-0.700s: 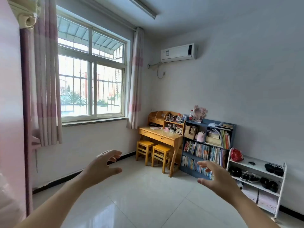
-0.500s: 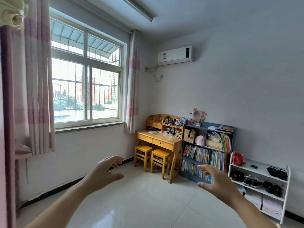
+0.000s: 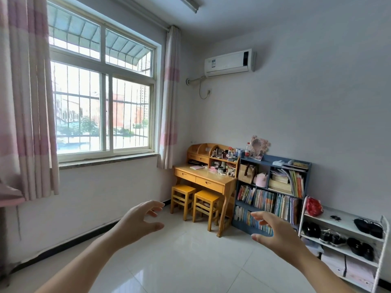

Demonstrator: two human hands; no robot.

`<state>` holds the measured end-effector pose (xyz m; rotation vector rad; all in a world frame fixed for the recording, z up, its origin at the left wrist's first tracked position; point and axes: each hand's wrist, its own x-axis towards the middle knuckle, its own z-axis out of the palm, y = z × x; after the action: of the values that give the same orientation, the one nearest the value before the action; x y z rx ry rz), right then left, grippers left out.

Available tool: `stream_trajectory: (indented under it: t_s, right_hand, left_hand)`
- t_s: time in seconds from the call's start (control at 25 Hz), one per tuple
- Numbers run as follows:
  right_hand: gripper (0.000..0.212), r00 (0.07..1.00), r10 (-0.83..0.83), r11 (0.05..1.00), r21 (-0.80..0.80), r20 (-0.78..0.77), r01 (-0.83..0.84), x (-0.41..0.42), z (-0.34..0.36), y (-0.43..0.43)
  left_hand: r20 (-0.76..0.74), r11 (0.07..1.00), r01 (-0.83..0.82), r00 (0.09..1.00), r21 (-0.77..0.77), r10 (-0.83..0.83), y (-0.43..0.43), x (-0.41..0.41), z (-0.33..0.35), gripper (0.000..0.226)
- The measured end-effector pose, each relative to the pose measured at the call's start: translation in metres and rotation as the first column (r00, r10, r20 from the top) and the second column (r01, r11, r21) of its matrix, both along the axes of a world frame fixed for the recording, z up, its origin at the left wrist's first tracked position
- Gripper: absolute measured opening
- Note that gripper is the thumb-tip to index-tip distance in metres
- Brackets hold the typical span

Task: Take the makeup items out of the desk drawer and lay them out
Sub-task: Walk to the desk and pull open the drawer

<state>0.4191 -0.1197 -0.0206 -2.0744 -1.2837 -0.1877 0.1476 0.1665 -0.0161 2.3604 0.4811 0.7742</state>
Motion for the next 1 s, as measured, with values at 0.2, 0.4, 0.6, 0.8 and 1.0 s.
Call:
stream_trajectory:
  t_s: [0.2, 0.4, 0.6, 0.8, 1.0]
  right_hand:
    - [0.056, 0.998, 0.052, 0.998, -0.018, -0.018, -0.053, 0.06, 0.0, 0.058]
    - [0.06, 0.996, 0.083, 0.996, -0.027, 0.019, -0.082, 0.134, 0.012, 0.123]
    - [0.06, 0.99, 0.136, 0.991, -0.008, 0.03, -0.135, 0.197, 0.019, 0.182]
    - [0.058, 0.987, 0.16, 0.987, -0.023, 0.025, -0.16, 0.244, 0.018, 0.23]
    - [0.059, 0.987, 0.157, 0.987, -0.04, 0.017, -0.156, 0.281, 0.017, 0.276]
  left_hand:
    - [-0.008, 1.0, -0.024, 1.0, 0.008, 0.024, 0.047, 0.056, 0.002, 0.047]
    - [-0.003, 0.998, -0.058, 0.998, 0.038, 0.058, 0.096, 0.124, 0.01, 0.043]
    - [0.002, 0.993, -0.112, 0.994, 0.022, 0.112, 0.147, 0.18, 0.007, 0.042]
    - [0.013, 0.988, -0.155, 0.988, 0.016, 0.155, 0.182, 0.22, 0.008, 0.038]
    - [0.015, 0.986, -0.167, 0.986, 0.028, 0.166, 0.221, 0.258, 0.015, 0.038]
